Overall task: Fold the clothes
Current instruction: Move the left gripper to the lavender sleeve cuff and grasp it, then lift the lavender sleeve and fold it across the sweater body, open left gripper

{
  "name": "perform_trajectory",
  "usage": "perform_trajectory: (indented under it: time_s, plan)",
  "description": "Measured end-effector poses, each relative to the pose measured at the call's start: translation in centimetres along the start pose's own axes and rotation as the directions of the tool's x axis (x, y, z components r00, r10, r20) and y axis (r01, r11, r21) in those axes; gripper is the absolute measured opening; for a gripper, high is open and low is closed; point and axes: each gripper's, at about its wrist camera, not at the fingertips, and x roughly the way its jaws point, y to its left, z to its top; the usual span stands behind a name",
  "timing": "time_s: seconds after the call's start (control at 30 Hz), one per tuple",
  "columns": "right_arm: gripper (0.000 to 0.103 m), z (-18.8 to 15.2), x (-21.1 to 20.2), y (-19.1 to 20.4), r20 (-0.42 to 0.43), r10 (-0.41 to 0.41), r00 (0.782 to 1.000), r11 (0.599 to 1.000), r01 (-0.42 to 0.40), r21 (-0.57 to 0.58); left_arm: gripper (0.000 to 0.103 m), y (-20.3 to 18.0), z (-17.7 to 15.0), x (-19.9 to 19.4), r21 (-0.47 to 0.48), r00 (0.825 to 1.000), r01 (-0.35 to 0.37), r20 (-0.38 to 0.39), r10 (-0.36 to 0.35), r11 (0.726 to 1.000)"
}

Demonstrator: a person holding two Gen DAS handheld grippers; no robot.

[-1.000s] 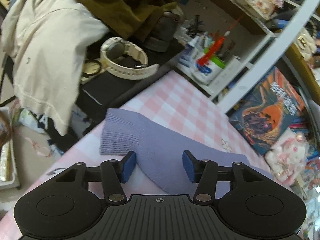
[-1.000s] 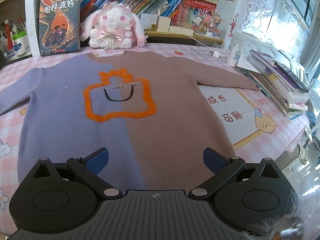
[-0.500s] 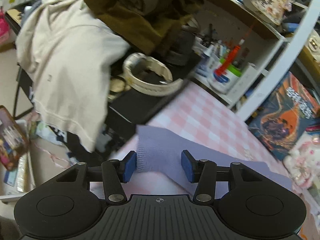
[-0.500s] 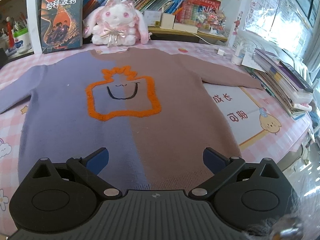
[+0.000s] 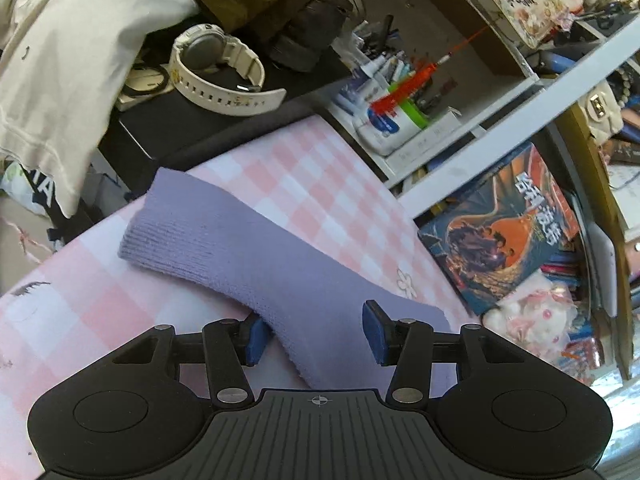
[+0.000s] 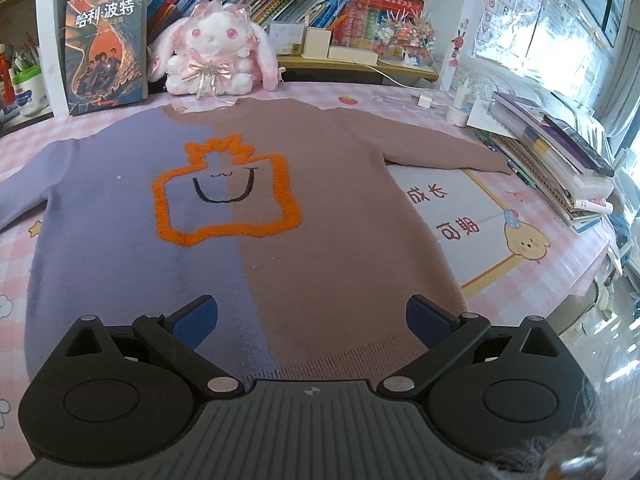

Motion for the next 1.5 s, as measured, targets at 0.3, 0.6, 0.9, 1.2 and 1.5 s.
perform_trajectory:
  time_s: [0.3,0.6,0.9,1.2,1.5]
  plan:
    - [0.102,-0.2,-0.1,-0.9,-0.006,-0.019,1.000,0.999,0.019,0.029,0.013,3.2,2.2,-1.2,-0.115,0.990,-0.113,0.076,0.122,0.987]
    - [0.102,-0.1,0.1,-0.5,0.000,0.015,1.000,1.000,-0.015,-0.004,0.003,2.6,2.3,-1.6,-0.065,0.991,-0.099,0.085,0.104,0.993]
    - [0.102,0.4,1.2,-2.0,0.003,0.070,0.998,0.997,-0.070,-0.021,0.003,-2.9,1.9,-4.0,0.062,0.985,-0.021,0.174,0.010,0.998]
    - [0.101,2.5,4.1,-5.5,0.039,0.217,0.975,0.972,-0.212,-0.103,0.003,-12.0,-2.2,-5.4,0.228,0.969,0.004,0.240,-0.060,0.974]
    - [0.102,5.8,8.5,-12.5,0.042,0.351,0.935,0.931,-0.344,-0.120,0.003,-24.1,-9.4,-4.5,0.404,0.971,0.010,0.215,-0.106,0.915]
